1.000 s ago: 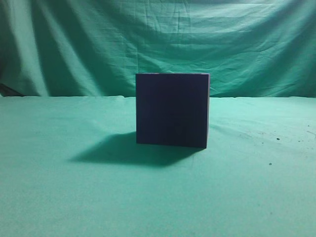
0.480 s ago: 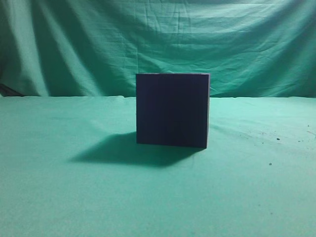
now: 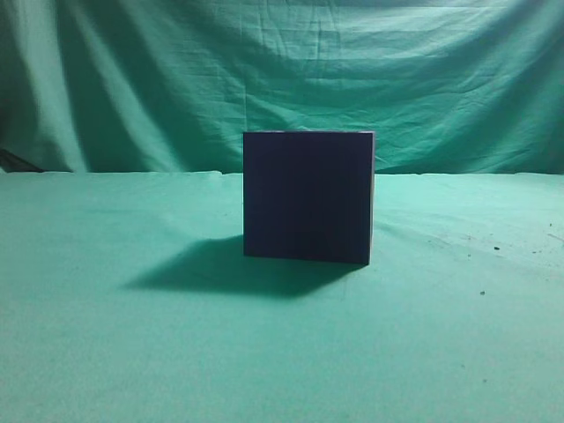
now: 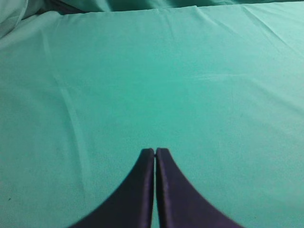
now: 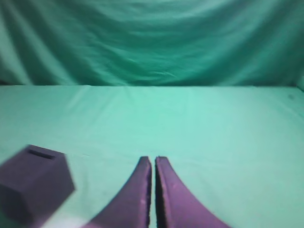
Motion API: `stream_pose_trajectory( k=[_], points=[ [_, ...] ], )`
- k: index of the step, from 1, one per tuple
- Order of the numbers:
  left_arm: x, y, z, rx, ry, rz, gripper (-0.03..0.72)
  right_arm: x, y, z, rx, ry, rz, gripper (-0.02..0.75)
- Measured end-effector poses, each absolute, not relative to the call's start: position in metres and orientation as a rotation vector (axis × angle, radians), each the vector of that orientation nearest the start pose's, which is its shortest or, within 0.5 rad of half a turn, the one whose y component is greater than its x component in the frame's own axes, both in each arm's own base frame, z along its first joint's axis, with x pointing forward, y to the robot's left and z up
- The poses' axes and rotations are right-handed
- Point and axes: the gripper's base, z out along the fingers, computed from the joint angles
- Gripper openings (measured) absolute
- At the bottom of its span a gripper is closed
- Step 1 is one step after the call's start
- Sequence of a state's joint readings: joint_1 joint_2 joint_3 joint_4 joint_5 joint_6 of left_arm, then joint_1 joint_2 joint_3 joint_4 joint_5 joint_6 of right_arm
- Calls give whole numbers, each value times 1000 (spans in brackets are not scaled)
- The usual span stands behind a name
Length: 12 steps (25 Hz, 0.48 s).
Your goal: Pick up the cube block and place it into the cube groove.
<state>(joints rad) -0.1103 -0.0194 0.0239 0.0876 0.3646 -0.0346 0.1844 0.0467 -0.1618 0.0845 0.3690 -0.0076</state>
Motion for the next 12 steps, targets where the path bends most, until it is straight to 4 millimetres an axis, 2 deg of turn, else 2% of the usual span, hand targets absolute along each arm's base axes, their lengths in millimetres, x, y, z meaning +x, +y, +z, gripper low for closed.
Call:
stream_pose_trajectory(
  k=[7, 12],
  points=[
    [52, -3, 173, 124, 1847, -15, 0, 53, 8, 181, -8, 1824, 162, 0],
    [52, -3, 173, 124, 1847, -15, 0, 53, 8, 172, -7, 1862, 160, 0]
  ],
)
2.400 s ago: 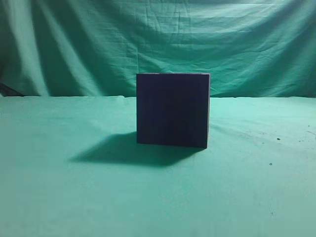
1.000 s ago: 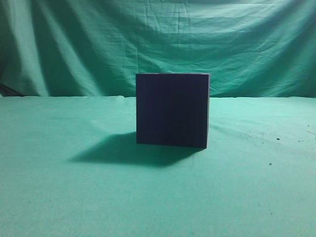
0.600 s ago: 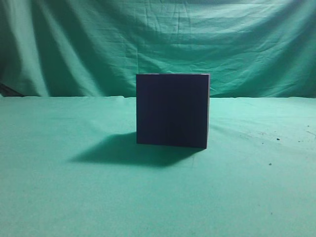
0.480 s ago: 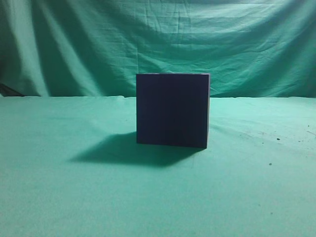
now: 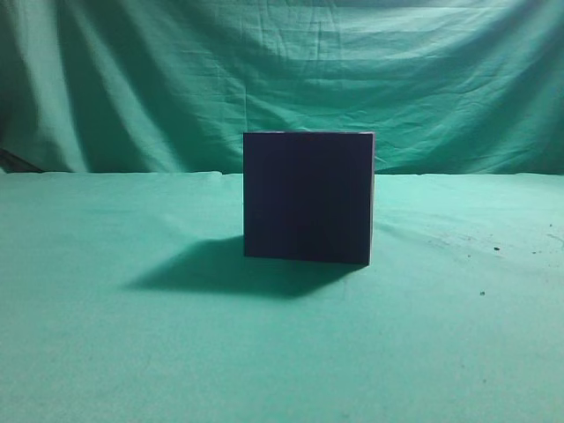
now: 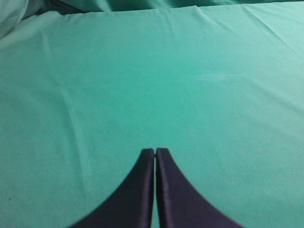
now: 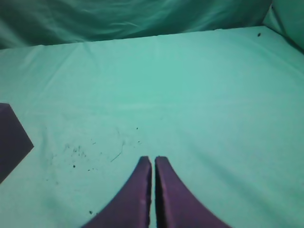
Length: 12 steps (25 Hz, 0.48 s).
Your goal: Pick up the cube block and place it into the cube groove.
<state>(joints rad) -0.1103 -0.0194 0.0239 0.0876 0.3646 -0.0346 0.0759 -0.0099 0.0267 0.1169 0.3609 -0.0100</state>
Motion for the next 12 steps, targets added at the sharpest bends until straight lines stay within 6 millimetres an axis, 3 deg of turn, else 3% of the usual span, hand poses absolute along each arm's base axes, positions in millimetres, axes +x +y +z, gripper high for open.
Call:
stream_pose_trajectory(
  k=[12],
  points=[
    [52, -3, 173, 124, 1847, -15, 0, 52, 8, 171, -28, 1877, 146, 0]
  ],
)
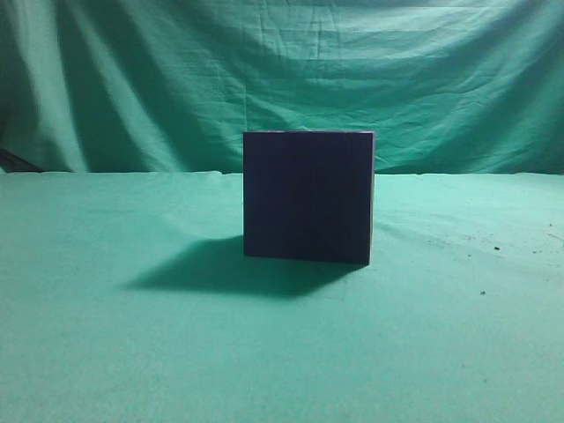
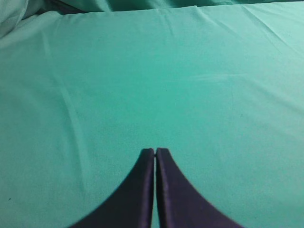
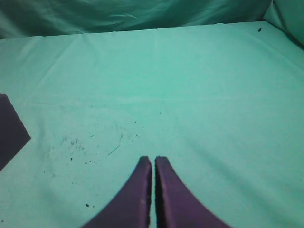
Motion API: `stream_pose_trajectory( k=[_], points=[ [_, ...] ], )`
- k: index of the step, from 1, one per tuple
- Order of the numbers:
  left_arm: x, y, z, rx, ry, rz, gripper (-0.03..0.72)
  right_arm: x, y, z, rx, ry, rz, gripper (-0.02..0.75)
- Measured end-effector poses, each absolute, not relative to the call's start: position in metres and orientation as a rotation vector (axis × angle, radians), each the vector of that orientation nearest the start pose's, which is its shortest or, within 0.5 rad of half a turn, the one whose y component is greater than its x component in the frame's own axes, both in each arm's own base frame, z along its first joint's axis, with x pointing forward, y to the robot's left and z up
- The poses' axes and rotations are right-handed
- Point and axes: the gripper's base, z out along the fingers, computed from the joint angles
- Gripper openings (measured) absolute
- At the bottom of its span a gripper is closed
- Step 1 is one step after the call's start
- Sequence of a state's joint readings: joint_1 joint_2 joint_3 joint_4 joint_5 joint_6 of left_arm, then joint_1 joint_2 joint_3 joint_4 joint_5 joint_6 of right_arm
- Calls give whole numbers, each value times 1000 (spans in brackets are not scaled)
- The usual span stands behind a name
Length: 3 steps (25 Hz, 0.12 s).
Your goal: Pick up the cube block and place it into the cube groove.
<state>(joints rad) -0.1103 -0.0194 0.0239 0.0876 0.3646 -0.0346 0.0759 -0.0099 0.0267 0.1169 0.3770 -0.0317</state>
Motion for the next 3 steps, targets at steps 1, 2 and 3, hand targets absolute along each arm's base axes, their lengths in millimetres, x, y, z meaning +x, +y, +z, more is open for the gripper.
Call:
stream_pose_trajectory(
  k=[1, 2, 3],
  points=[
    [52, -3, 173, 124, 1847, -15, 0, 52, 8, 171, -28, 1877, 146, 0],
    [52, -3, 173, 124, 1847, -15, 0, 52, 8, 171, -28, 1877, 146, 0],
    [52, -3, 173, 124, 1847, -15, 0, 52, 8, 171, -29, 1878, 146, 0]
  ],
)
